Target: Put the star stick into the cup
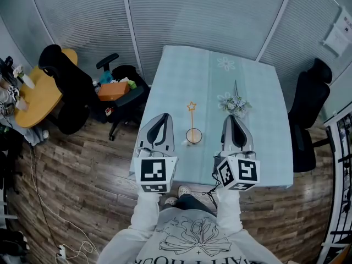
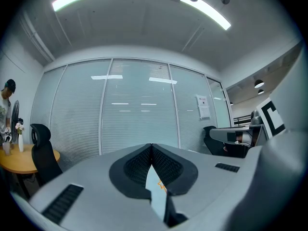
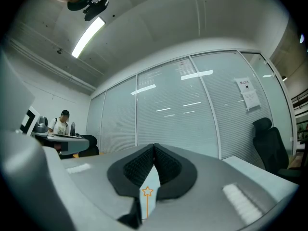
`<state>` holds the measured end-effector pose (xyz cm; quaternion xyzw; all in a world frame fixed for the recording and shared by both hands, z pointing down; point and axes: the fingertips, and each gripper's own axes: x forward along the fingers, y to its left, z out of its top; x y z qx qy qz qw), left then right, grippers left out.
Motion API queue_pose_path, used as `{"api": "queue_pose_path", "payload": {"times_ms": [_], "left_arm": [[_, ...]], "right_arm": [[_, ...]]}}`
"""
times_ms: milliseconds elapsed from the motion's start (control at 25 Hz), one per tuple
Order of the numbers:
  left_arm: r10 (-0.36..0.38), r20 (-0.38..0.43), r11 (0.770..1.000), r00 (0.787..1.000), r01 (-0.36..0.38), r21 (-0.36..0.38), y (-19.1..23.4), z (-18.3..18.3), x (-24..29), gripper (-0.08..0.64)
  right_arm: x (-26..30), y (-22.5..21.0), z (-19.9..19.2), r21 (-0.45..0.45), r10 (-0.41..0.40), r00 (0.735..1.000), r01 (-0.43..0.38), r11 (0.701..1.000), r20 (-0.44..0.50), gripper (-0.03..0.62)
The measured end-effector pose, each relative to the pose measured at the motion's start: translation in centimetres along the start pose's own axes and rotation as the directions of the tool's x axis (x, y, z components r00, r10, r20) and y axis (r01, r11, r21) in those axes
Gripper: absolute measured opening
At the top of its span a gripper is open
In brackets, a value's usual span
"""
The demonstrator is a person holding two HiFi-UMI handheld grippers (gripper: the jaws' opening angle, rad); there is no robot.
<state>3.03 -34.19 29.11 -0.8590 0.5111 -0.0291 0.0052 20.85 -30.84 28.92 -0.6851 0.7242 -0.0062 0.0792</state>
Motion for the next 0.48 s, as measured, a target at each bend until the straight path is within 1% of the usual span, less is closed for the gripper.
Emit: {"api": "queue_pose_path", "payload": {"times_ms": [480], "left_arm": [[0.009, -0.007, 1.0, 1.0, -0.009, -0.005, 0.1, -0.36, -0.57, 0.005]], "right_arm": [[-0.42, -0.05, -0.01, -0.015, 0.001, 1.0, -0.001, 1.0, -0.004, 0.011]]}}
